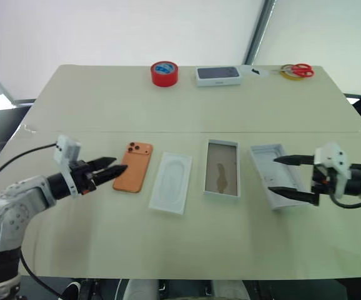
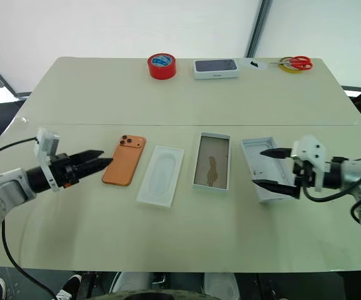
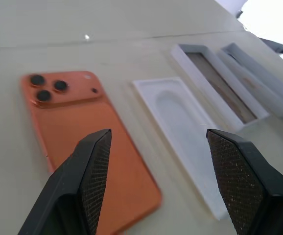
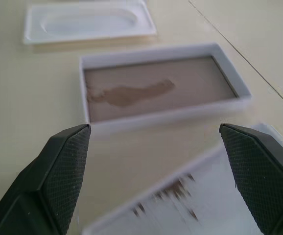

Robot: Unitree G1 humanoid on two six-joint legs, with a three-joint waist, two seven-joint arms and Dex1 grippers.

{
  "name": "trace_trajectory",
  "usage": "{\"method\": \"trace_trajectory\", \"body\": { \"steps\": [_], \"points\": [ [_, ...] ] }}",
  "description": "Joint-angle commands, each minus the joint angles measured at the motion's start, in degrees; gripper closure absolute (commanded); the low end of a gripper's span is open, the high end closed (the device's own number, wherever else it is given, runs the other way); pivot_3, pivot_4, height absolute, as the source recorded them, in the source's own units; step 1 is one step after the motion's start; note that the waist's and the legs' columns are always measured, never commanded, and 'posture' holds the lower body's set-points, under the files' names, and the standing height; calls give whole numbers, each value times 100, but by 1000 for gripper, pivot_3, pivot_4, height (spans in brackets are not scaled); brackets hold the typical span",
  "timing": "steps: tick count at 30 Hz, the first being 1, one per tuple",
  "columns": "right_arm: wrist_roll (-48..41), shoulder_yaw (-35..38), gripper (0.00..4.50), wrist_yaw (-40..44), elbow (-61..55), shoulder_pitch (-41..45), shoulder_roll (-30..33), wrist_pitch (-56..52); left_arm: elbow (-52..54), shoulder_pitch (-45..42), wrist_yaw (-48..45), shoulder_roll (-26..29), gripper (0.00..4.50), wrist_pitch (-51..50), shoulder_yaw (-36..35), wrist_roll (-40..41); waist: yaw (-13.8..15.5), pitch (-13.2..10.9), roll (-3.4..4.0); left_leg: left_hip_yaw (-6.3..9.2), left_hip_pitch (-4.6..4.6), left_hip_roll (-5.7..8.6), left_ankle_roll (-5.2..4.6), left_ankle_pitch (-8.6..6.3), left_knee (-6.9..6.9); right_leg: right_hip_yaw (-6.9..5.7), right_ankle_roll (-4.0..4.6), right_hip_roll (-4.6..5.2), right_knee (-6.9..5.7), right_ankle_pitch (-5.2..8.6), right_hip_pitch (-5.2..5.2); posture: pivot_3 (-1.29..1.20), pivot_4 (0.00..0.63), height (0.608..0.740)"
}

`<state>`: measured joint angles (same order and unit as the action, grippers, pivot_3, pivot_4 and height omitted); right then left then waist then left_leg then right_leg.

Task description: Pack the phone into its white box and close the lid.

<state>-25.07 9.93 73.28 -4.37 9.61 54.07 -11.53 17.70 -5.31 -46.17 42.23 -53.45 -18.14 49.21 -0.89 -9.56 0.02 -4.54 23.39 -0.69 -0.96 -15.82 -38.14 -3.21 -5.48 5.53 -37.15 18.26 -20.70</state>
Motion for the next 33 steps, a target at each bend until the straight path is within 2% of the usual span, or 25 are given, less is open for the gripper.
{"method": "trace_trajectory", "body": {
  "steps": [1, 5, 7, 15, 24, 30, 33],
  "points": [
    [312, -472, 101, -170, -450, 225, -246, 280, 269, 204, -439, 363, 1267, -734, 237, 581, 6, 0, -4, 0, 0, 0, 0, 0, 0, 0, 0, 0, 0, 0, 0, 0, 150, 730],
    [369, -715, 101, -380, -632, 365, -606, 382, 39, 199, -526, 367, 1267, -363, 517, 187, 58, -1, -4, 1, 1, 2, 1, 1, -2, 0, 1, 3, 1, 1, 0, 0, 150, 730],
    [478, -745, 101, -470, -655, 396, -665, 505, -196, 94, -525, 321, 1267, -479, 531, 272, 60, -1, -4, 3, 2, 4, 1, 1, -2, 0, 2, 4, 1, 1, 0, 0, 150, 730],
    [559, -848, 101, -504, -558, 467, -721, 694, -432, -42, -298, -251, 1267, -778, 960, 362, 14, -1, -4, 2, 1, 3, 1, 1, -1, -1, 1, 2, 2, 1, 0, 0, 150, 730],
    [675, -876, 101, -583, -387, 550, -816, 870, -602, -139, -58, -656, 1267, -724, 1615, -81, 34, 0, -3, 2, -1, 4, 0, 1, -4, -1, 1, 3, 1, 0, 6, 0, 150, 730],
    [646, -869, 101, -639, -474, 632, -831, 829, -1006, -361, 54, -952, 1267, -1091, 1332, 261, 40, 4, 2, 4, -4, 5, 0, 1, -6, -2, 1, 3, 1, 0, 11, 0, 150, 730],
    [621, -850, 58, -674, -516, 707, -824, 797, -1162, -397, 87, -929, 2105, -1364, 1359, 297, 23, 4, 2, 4, -5, 5, 0, 1, -5, -2, 1, 2, 1, 0, 10, 0, 150, 730]
  ]
}}
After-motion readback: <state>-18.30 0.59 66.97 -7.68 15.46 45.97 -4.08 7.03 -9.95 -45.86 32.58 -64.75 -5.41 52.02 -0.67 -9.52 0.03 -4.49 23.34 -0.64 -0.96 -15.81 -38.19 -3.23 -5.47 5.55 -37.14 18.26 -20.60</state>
